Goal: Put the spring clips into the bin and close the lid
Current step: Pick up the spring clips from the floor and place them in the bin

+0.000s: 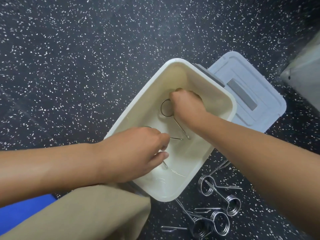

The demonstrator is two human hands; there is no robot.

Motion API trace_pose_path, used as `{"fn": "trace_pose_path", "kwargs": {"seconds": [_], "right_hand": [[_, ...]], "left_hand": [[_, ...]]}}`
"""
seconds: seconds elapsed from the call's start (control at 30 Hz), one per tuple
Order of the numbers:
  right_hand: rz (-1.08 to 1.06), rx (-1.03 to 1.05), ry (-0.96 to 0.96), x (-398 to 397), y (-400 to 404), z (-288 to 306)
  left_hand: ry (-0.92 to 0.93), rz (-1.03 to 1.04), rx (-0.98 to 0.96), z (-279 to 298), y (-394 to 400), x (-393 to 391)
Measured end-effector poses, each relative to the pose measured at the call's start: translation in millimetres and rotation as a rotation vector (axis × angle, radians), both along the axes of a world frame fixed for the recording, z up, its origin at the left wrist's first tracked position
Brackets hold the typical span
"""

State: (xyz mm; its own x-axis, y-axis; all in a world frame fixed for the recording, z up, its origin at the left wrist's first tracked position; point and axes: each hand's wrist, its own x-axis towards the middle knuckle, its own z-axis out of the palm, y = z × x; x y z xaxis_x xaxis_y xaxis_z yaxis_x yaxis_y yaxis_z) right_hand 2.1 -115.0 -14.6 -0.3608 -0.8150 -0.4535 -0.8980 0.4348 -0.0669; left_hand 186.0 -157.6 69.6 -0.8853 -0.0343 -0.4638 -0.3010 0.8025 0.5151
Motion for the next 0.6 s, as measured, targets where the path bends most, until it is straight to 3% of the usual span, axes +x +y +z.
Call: {"fn": "trace_pose_path", "kwargs": {"seconds": [0.17, 0.47, 0.6], "right_hand": [[0.012, -0.037, -0.032, -13.0, 14.1, 14.6], [0.163, -0.352, -0.092, -29.6, 88.5, 97.6], [0.155, -0.345, -0.129, -30.3, 132.4, 126.6]], "left_hand": [[0.032, -0.019, -0.009, 3.9, 3.9, -11.3], [0.113, -0.102, -0.024, 16.9, 17.9, -36.9], [0.153, -0.154, -0.036, 20.1, 31.2, -45.1]]}}
